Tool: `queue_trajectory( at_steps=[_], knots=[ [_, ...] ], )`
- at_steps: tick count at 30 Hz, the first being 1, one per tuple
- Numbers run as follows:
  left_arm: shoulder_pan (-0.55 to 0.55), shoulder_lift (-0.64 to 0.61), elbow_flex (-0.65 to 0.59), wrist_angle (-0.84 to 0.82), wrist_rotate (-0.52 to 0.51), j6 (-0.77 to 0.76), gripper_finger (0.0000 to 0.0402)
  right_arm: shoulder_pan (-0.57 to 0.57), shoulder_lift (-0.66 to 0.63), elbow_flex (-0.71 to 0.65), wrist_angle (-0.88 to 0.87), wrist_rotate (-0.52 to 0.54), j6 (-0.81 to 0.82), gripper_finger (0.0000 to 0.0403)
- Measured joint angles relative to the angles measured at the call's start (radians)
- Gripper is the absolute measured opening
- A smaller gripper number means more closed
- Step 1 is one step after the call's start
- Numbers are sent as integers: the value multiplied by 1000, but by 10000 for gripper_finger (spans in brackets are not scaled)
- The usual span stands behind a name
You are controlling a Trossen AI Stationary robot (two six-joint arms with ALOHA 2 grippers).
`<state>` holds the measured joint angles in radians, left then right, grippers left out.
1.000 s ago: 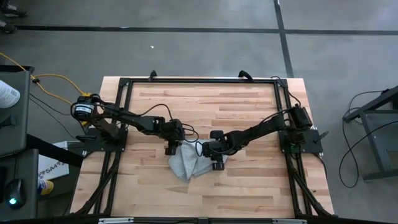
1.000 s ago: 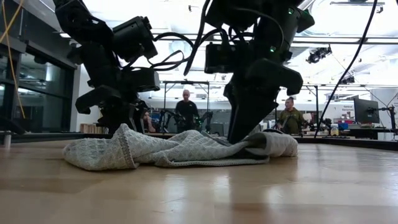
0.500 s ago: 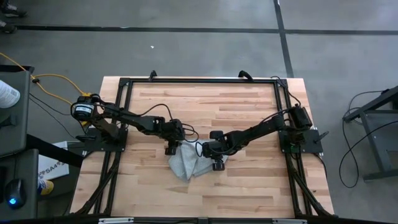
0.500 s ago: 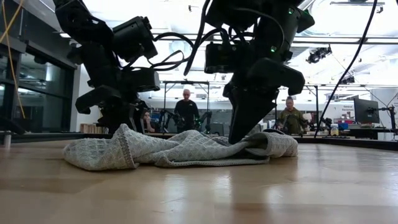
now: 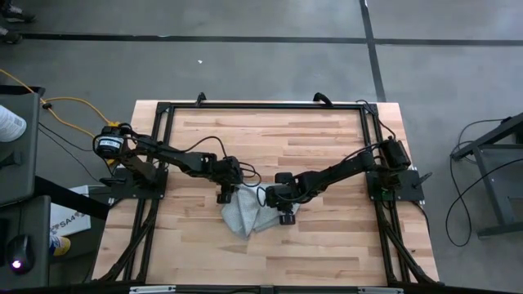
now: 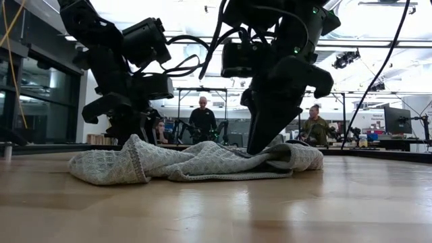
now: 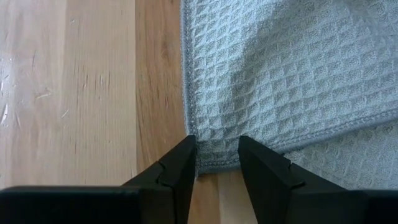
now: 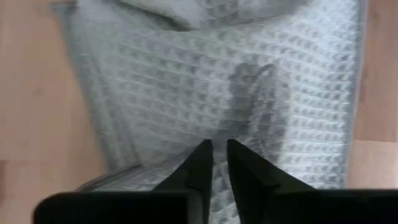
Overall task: Fold microfiber towels
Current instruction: Fold the gray microfiber towel
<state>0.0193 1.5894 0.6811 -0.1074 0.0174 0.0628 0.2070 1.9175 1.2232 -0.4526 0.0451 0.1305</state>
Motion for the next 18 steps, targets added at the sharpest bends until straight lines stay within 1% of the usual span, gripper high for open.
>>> queue_trajectory(
  at_steps=[6,10,14,18],
  knots=[
    [0,0,0,0,0,0,126,0,0,0,5,1,0,104],
    [0,0,0,0,1,0,126,0,0,1,28,30,-1,129],
    [0,0,0,0,0,0,126,0,0,1,40,58,-4,137],
    [0,0,0,0,1,0,126,0,-1,1,45,58,-4,134]
  ],
)
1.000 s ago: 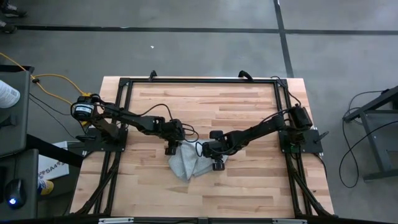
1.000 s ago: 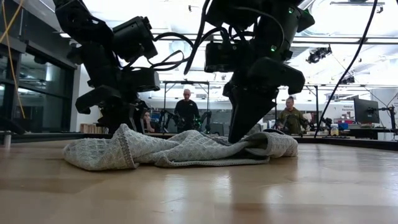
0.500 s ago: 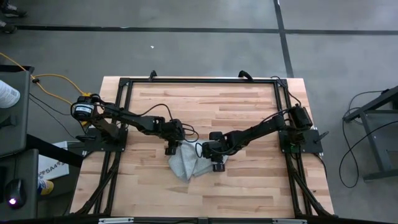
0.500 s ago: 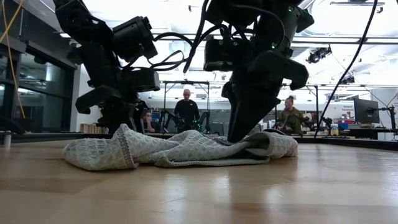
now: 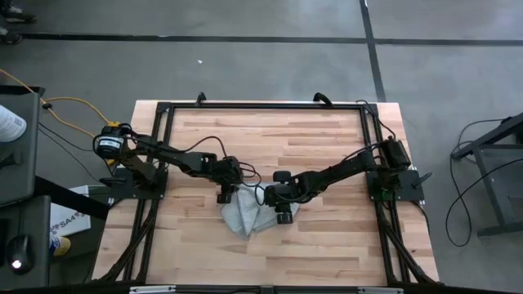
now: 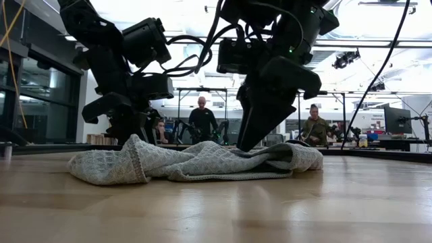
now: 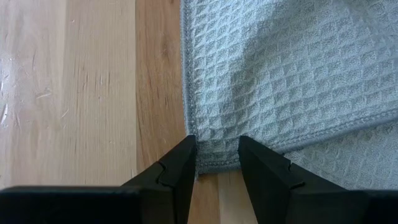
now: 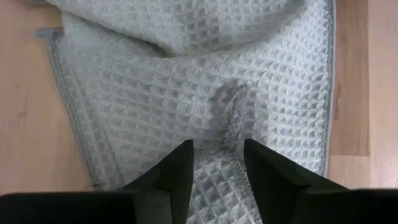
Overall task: Fold microfiber towels
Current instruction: Fold the gray microfiber towel
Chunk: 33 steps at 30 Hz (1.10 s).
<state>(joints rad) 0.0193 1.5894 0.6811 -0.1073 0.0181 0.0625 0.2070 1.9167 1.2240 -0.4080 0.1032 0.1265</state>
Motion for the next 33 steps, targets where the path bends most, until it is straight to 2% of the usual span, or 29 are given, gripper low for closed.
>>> queue_trajectory(
  at_steps=[13,18,22,28,33],
  knots=[
    [0,0,0,0,0,0,126,0,25,0,-1,-6,0,129],
    [0,0,0,0,0,0,126,0,24,1,2,25,-21,126],
    [0,0,0,0,0,0,126,0,24,1,1,19,-26,96],
    [0,0,0,0,0,-1,126,0,16,0,-3,17,-45,17],
    [0,0,0,0,0,-2,126,-1,14,0,-5,-1,-45,6]
  ],
)
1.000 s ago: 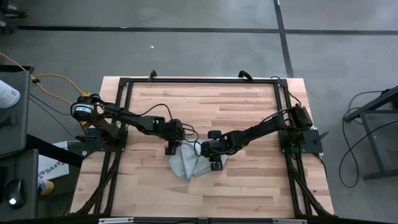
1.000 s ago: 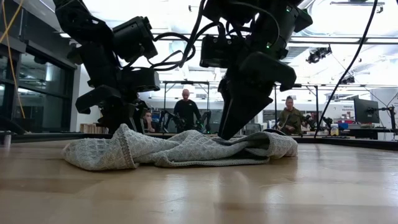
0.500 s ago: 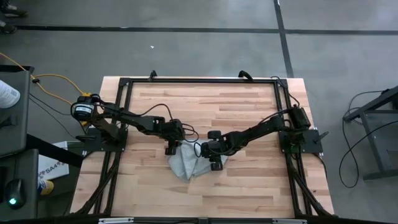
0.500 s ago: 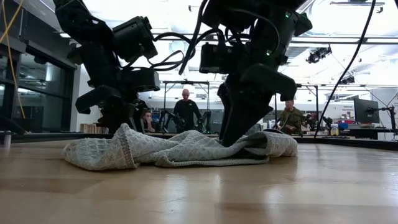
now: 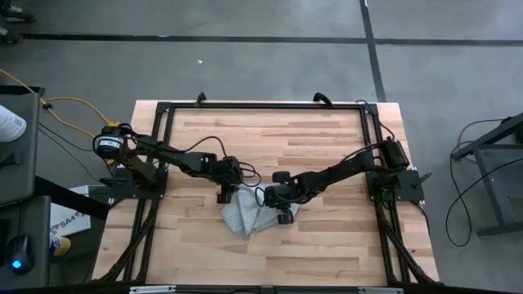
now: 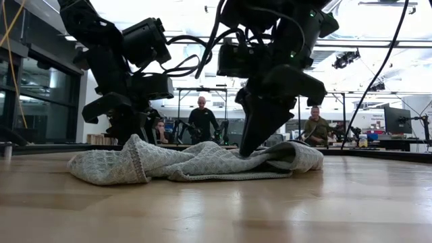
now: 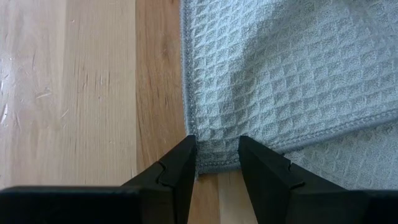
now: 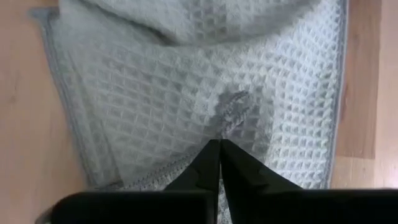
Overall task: Fold microfiber towels
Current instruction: Fold the gray microfiber towel
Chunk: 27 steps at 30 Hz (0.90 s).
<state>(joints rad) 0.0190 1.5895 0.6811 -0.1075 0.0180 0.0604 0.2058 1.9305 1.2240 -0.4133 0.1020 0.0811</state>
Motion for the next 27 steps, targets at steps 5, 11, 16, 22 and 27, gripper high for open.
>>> queue_trajectory(
  at_steps=[5,11,16,22,27],
  knots=[
    [0,0,0,0,0,-5,126,0,0,0,0,1,-3,3],
    [0,0,0,0,0,-5,126,2,-41,0,-11,28,-4,2],
    [0,0,0,-1,0,-5,126,3,-83,0,-39,49,-1,2],
    [0,0,0,-1,1,-6,120,3,-83,0,-39,30,2,2],
    [0,0,0,-3,0,-8,79,3,-83,0,-34,30,5,2]
  ],
)
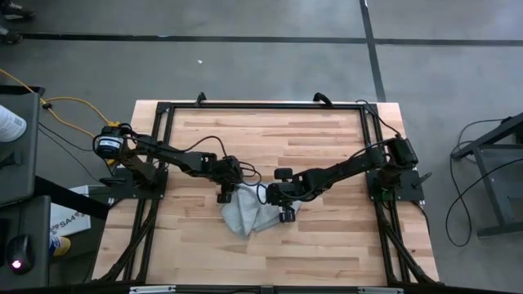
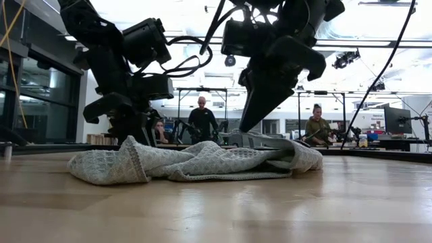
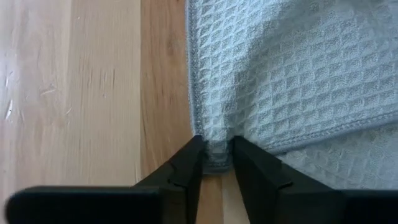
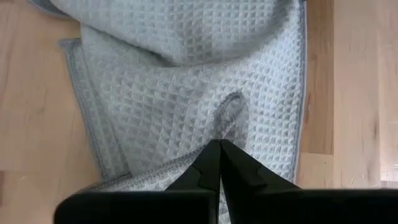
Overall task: Fold microfiber towels
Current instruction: Fold the gray microfiber towel
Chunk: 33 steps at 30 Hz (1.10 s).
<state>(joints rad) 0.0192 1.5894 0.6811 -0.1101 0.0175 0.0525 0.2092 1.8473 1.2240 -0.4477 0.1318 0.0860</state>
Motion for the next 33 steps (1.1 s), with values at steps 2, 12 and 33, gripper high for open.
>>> queue_trajectory(
  at_steps=[2,12,33],
  knots=[
    [0,0,0,0,4,0,57,0,0,0,0,0,0,2],
    [0,-3,9,-14,24,1,4,0,0,0,4,10,0,2],
    [0,-90,168,-256,-196,71,1,40,-160,1,-187,374,161,2]
  ],
)
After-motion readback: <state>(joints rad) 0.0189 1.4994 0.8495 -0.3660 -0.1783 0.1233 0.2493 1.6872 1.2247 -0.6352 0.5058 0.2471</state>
